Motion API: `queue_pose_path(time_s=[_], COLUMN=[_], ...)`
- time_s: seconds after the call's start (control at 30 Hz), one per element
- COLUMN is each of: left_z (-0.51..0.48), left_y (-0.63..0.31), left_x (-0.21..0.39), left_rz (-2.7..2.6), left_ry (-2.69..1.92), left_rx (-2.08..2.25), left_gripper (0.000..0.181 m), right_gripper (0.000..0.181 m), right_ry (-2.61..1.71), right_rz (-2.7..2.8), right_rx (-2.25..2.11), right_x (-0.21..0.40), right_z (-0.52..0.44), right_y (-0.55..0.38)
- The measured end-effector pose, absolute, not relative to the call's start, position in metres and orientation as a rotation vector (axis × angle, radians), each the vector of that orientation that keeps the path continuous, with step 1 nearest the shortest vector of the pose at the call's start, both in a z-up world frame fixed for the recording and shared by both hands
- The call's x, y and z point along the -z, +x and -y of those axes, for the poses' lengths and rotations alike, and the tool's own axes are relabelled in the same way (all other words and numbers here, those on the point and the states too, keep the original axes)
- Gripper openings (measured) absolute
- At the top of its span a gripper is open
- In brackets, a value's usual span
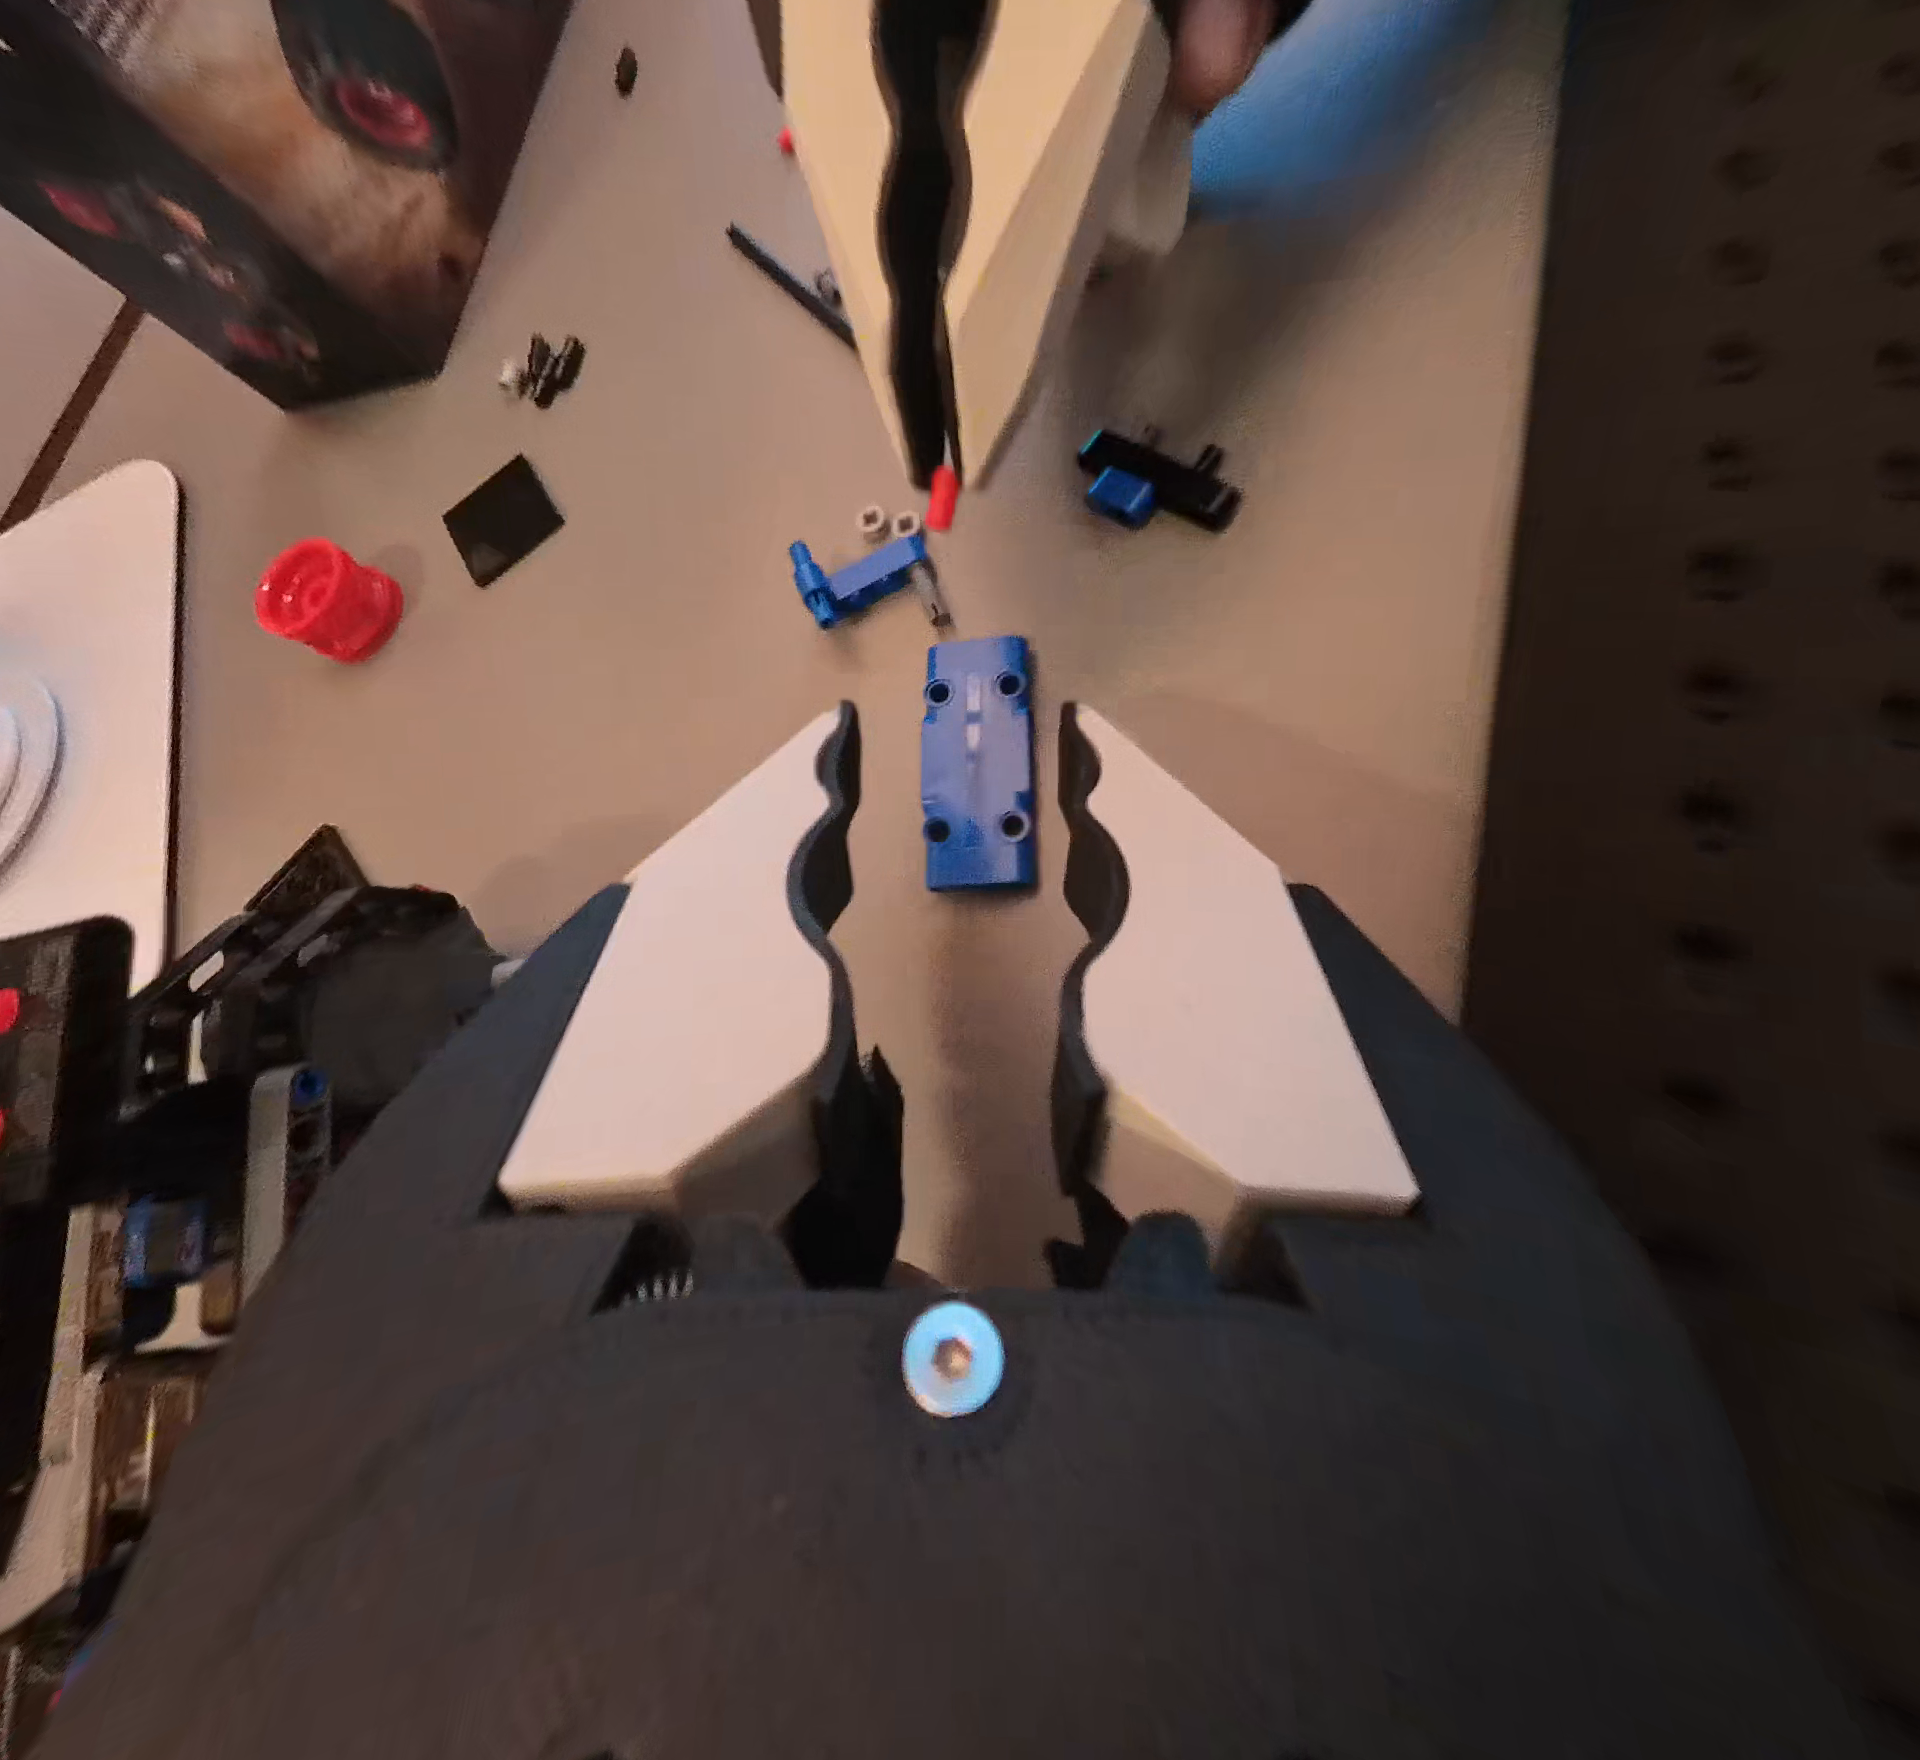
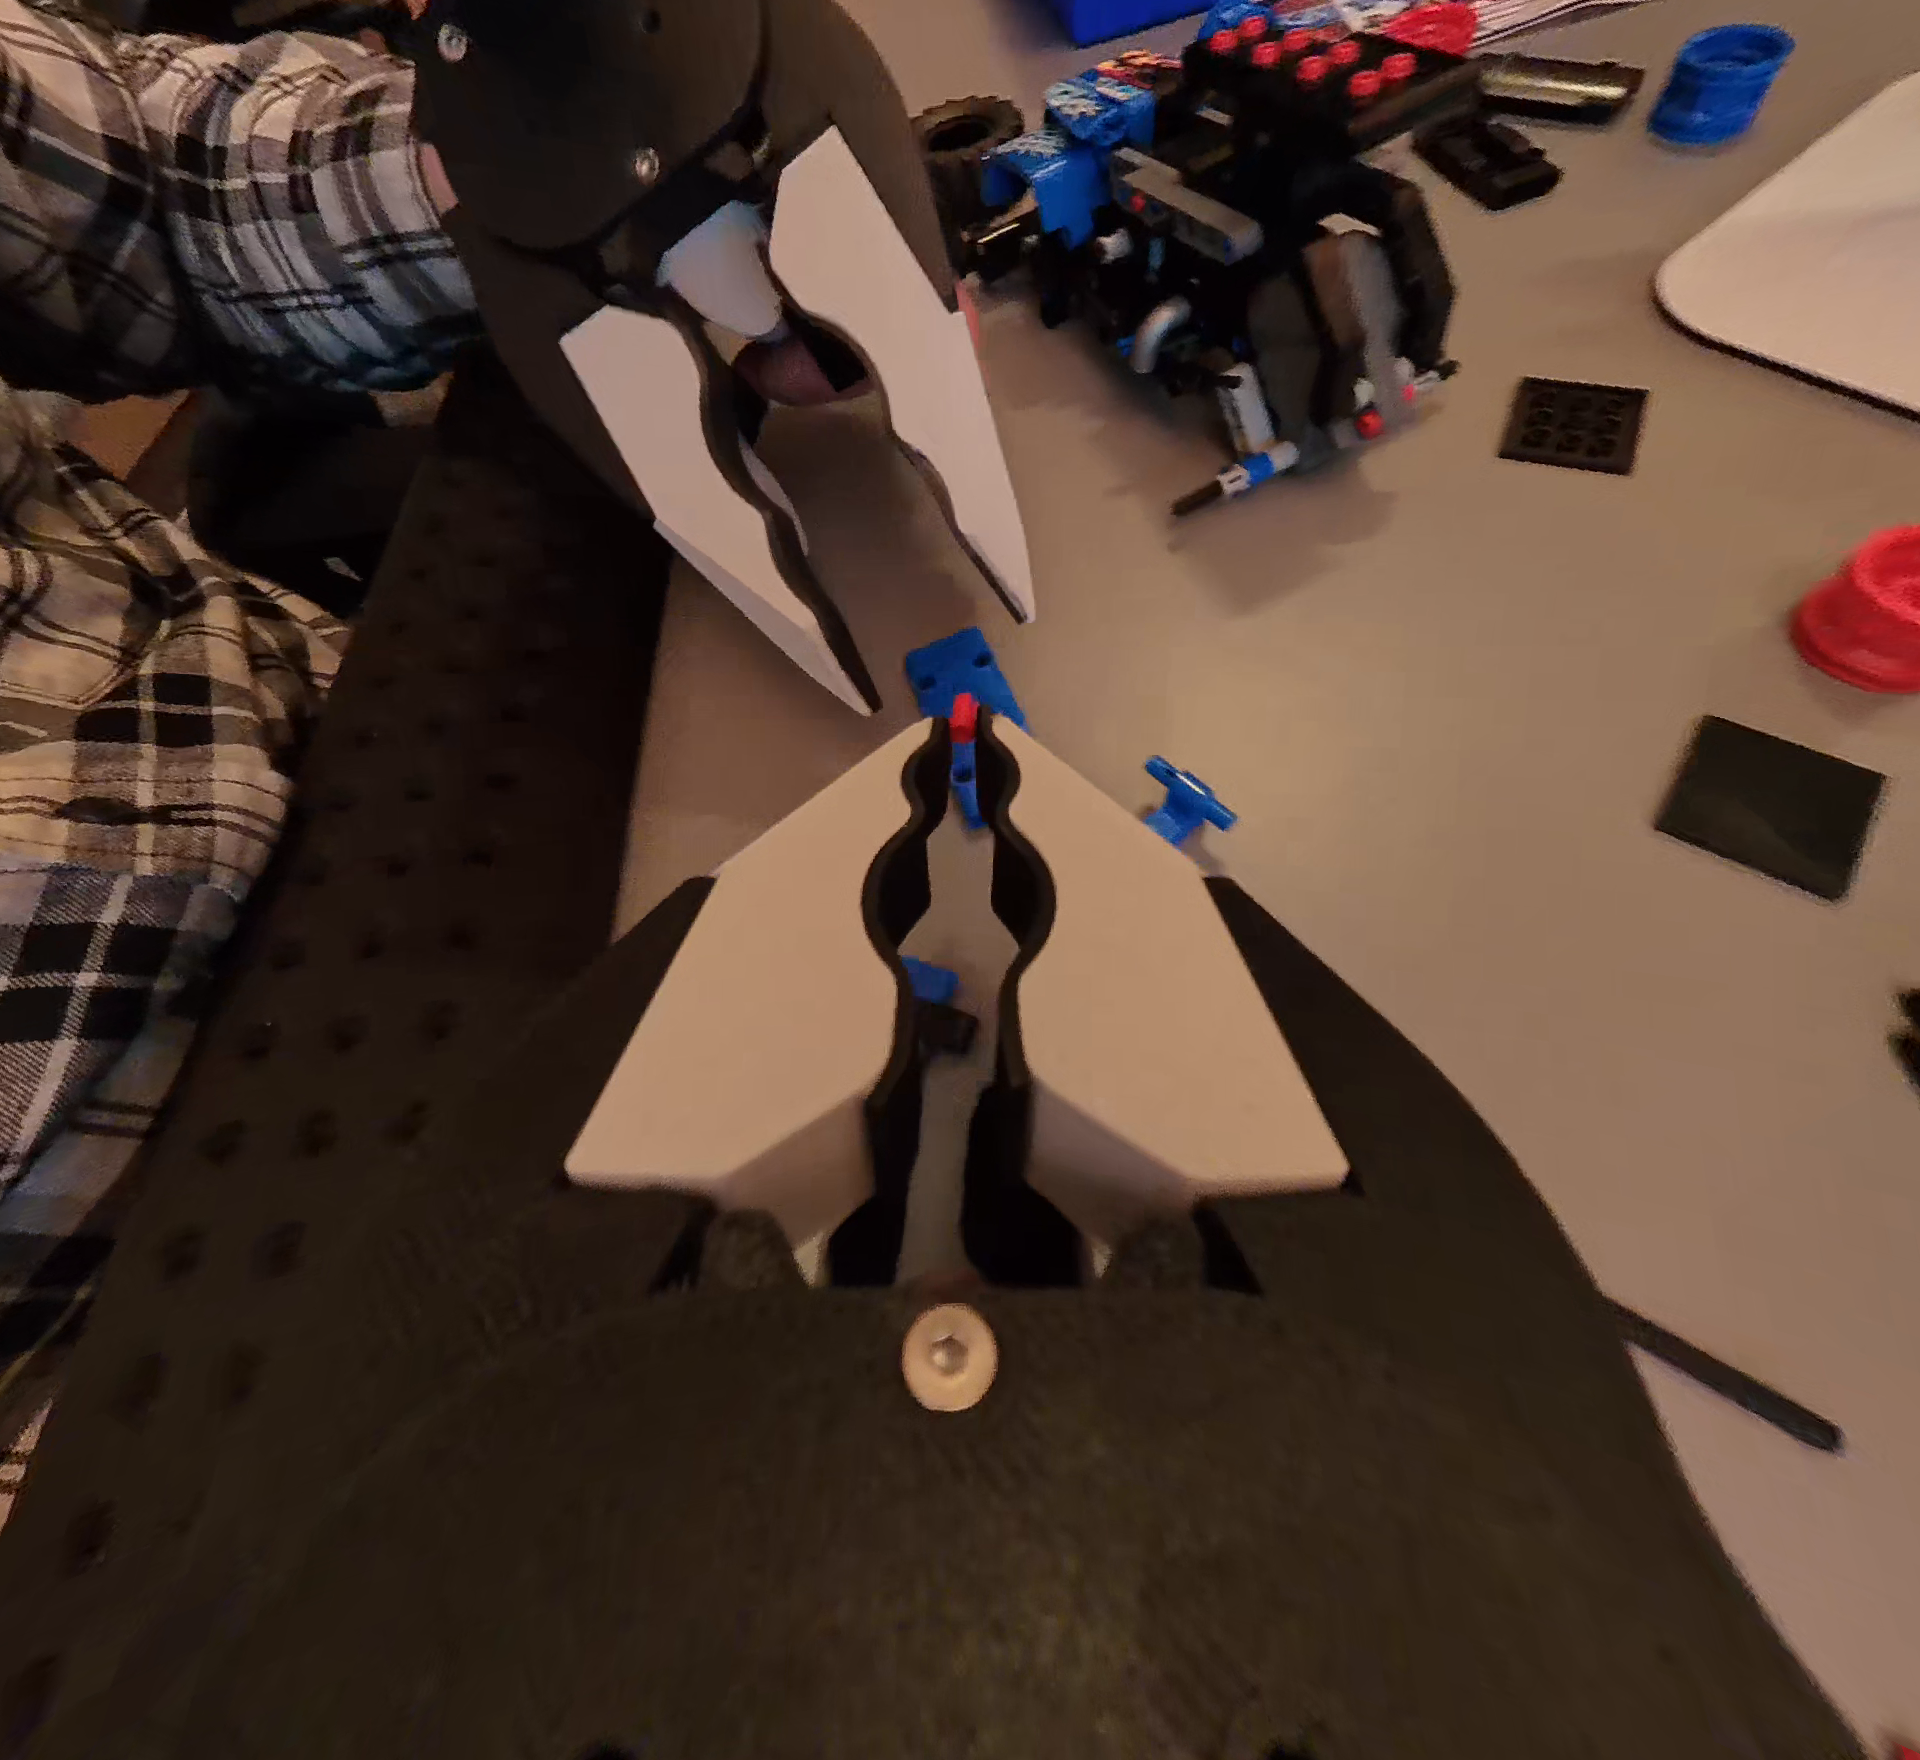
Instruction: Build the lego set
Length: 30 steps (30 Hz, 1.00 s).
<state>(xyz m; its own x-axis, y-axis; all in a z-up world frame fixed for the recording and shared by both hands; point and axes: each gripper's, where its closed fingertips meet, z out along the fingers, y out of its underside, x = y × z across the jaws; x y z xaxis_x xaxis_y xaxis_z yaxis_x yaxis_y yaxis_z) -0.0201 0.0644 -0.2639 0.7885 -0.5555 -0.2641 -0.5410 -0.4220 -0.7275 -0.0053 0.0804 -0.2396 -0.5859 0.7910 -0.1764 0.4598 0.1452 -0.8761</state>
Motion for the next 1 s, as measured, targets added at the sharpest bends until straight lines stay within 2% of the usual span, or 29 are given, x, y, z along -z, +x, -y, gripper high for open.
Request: queue_pose_path(time_s=[0.17,0.3,0.6,1.0], left_z=[-0.073,-0.076,-0.071,-0.054], left_y=[-0.020,-0.015,-0.002,0.009], left_x=[0.287,0.289,0.257,0.249], left_rz=[-0.880,-0.869,-0.804,-0.828], left_ry=[-2.233,-2.254,-1.994,-1.860], left_rx=[-0.001,0.068,0.178,0.227], left_gripper=[0.039,0.023,0.022,0.022], right_gripper=[0.003,0.003,0.002,0.002], right_ry=[-1.224,-1.211,-1.121,-0.982], right_rz=[2.119,2.151,2.183,2.218], right_rx=[-1.362,-1.341,-1.321,-1.286], right_x=[0.245,0.250,0.247,0.243], right_z=[-0.090,-0.090,-0.081,-0.057], right_y=[-0.003,0.000,0.004,0.012])
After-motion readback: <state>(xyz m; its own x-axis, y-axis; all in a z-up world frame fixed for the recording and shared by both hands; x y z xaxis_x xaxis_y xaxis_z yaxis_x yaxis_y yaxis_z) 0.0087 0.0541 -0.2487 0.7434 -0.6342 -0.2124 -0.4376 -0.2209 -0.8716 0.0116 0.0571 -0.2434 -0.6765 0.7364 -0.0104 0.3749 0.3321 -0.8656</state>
